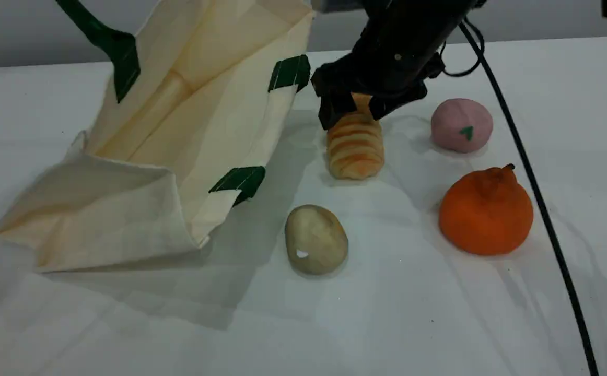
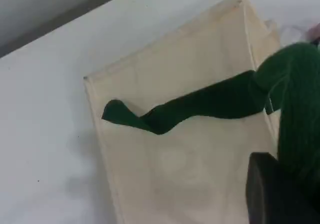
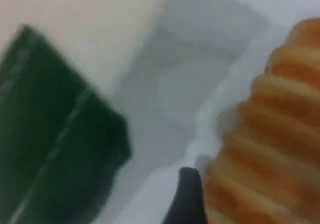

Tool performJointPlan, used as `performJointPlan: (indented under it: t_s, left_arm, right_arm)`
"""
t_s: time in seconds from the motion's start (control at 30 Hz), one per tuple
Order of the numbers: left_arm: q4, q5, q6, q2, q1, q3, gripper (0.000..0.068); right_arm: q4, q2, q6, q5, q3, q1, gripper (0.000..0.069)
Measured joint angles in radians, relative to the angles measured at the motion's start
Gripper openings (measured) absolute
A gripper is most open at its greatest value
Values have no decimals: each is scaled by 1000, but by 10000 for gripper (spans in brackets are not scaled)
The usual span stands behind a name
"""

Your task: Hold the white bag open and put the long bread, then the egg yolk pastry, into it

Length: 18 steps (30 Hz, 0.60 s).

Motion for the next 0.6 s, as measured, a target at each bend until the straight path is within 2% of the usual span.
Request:
performJointPlan:
  t_s: [0.43, 0.6]
  left_arm:
    - [0, 0, 0, 0, 0, 0, 73]
    - [0, 0, 0, 0, 0, 0, 73]
  right_arm:
    - [-22, 66, 0, -46, -24, 0, 556]
    - [-51, 84, -1, -48, -24, 0, 479]
